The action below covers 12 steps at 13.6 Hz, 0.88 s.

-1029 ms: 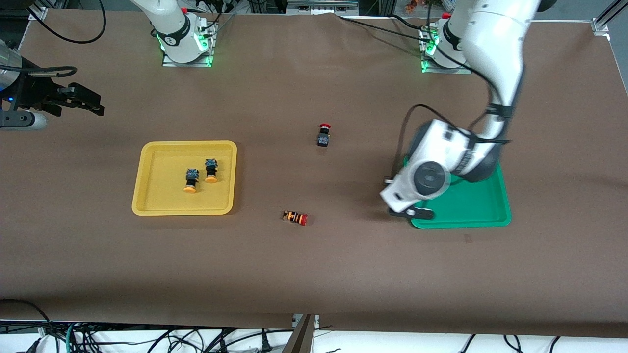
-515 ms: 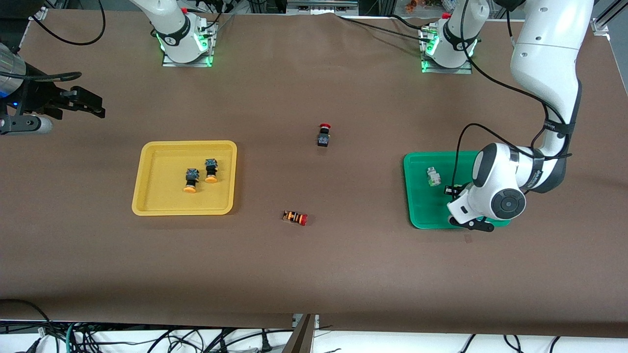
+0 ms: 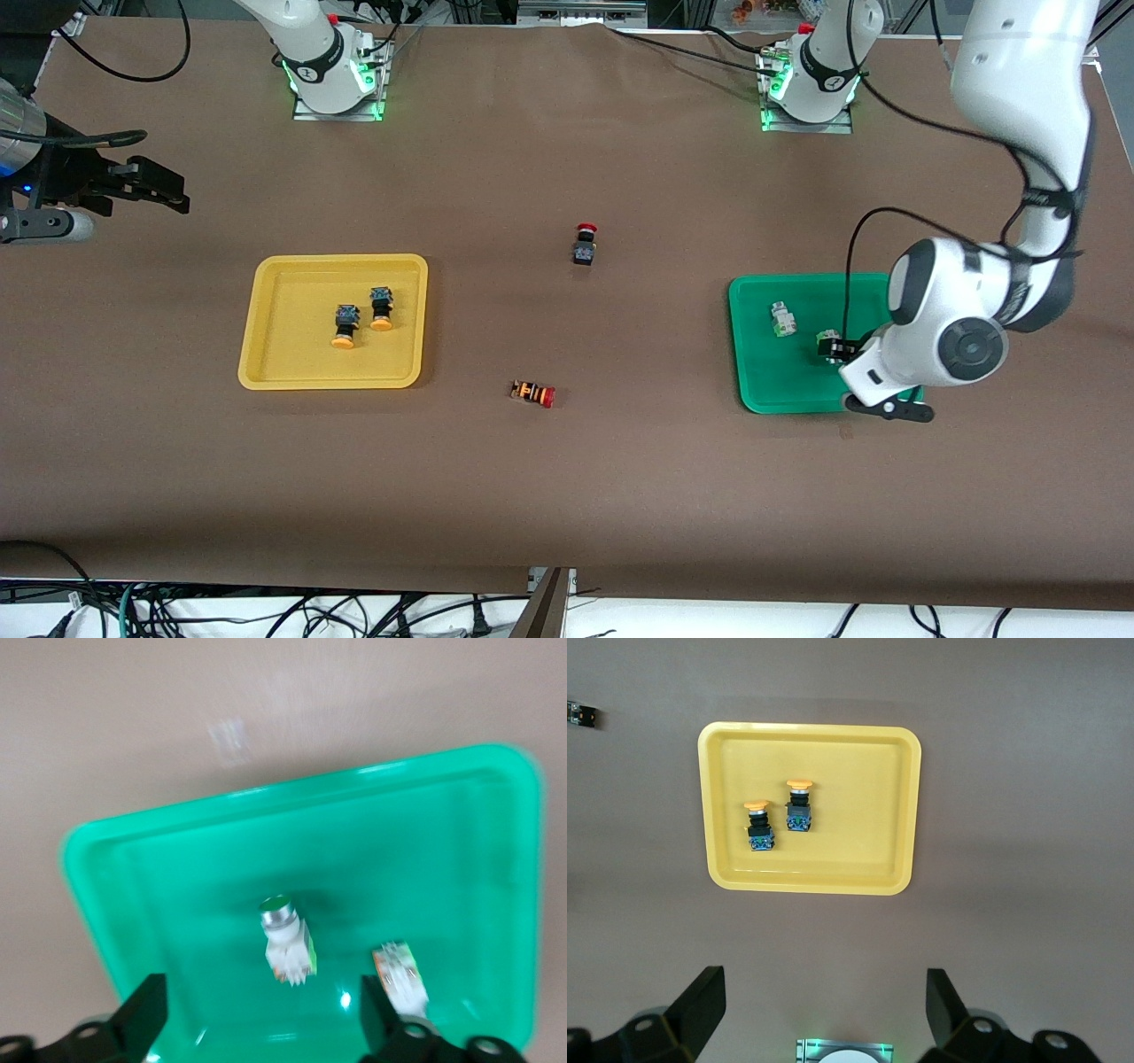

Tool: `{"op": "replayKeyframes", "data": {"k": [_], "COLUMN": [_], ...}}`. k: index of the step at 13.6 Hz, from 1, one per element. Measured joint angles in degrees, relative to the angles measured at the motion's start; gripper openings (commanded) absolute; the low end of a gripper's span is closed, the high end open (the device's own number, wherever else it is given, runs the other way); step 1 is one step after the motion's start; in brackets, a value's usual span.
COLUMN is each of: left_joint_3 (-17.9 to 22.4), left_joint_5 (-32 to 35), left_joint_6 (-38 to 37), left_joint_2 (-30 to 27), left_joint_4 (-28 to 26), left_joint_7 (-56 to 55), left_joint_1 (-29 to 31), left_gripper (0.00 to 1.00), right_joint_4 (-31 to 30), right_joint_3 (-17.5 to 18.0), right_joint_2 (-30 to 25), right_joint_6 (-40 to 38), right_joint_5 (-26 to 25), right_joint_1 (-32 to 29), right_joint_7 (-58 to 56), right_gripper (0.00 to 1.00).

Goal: Place green and yellow buttons in trays

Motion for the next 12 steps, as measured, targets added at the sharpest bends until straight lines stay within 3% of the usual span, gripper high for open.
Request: {"op": "replayKeyframes", "data": {"k": [7,12], "left_joint_3": [1.25,1.88], "left_joint_5": [-0.74,-4.01], "left_joint_6": [-16.24,-15.78], "left_joint_2": [-16.78,-25.52], "left_joint_4": [7.71,-0.11], "left_joint_7": [-0.18,-0.18], "left_joint_1": [0.11,2.77], "left_gripper": [1.0,1.0], "right_joint_4": [0.02,0.03], "right_joint_3": [0.0,0.0], "right_joint_2": [0.04,0.04], "right_joint_6": [0.0,0.0], "right_joint_5": [0.0,0.0], "right_joint_1": [0.0,0.0], "right_joint_7": [0.0,0.0], "right_gripper": [1.0,1.0]}}
